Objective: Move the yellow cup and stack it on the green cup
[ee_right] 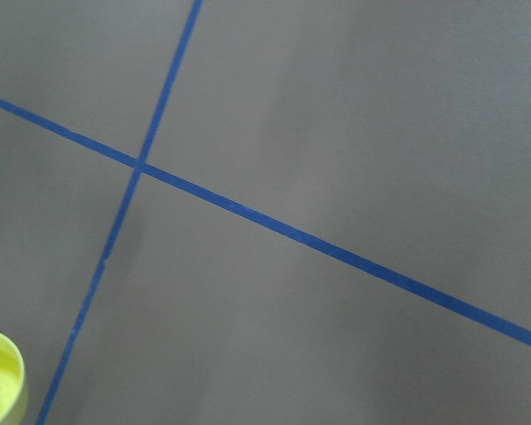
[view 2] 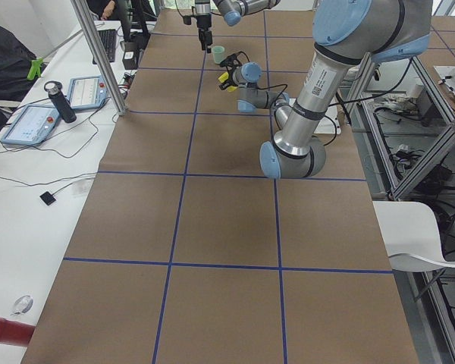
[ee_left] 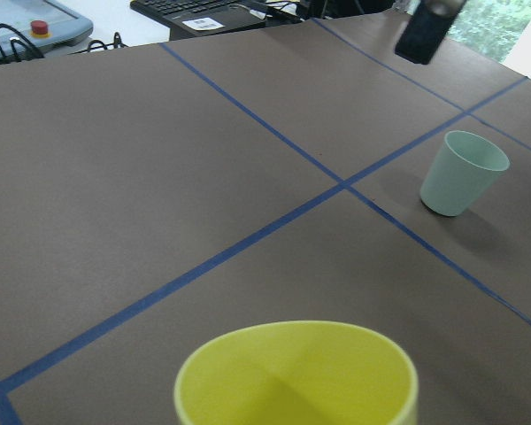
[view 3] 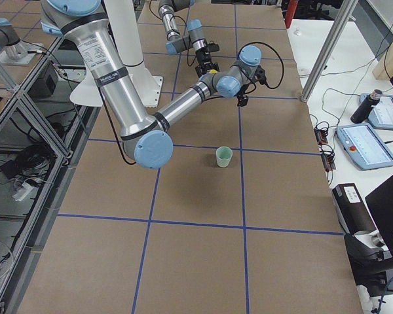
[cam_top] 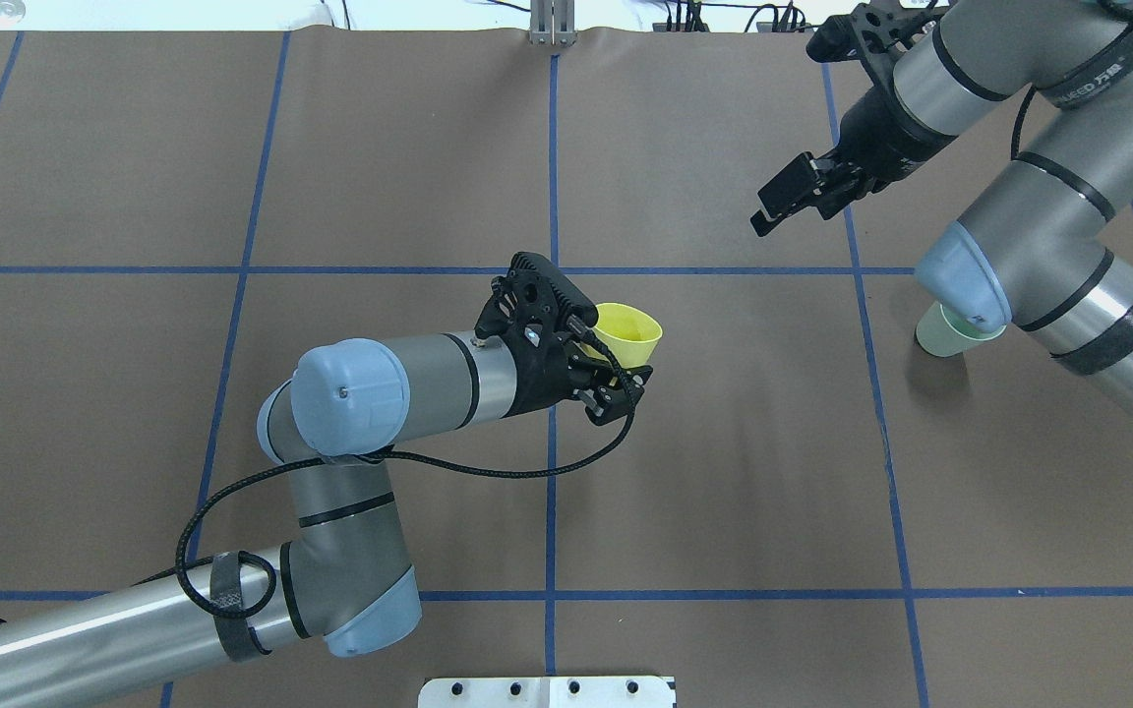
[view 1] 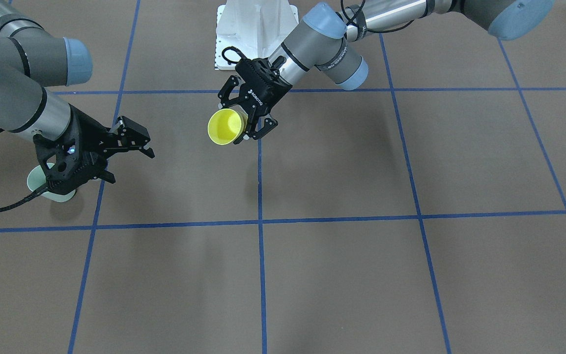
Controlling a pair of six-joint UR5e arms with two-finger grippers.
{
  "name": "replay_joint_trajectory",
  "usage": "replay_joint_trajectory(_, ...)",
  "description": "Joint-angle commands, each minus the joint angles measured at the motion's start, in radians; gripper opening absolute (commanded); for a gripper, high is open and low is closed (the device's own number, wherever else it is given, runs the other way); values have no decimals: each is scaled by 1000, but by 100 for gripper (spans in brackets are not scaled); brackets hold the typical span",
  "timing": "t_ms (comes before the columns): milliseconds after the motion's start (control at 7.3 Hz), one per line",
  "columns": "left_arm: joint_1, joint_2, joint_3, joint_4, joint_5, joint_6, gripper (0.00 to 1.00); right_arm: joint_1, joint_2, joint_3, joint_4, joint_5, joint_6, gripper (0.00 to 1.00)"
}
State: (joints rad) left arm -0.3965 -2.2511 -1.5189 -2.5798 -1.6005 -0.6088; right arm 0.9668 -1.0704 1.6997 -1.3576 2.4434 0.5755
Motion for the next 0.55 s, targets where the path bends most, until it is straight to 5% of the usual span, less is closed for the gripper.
replay_joint_trajectory(0,-8,1,-1,-26,-33,17,40,-42,15,5,82,8,129,93)
replay_joint_trajectory(411,-38,76,-1,-144,-104,18,40,-94,17,8,170,3,264,95)
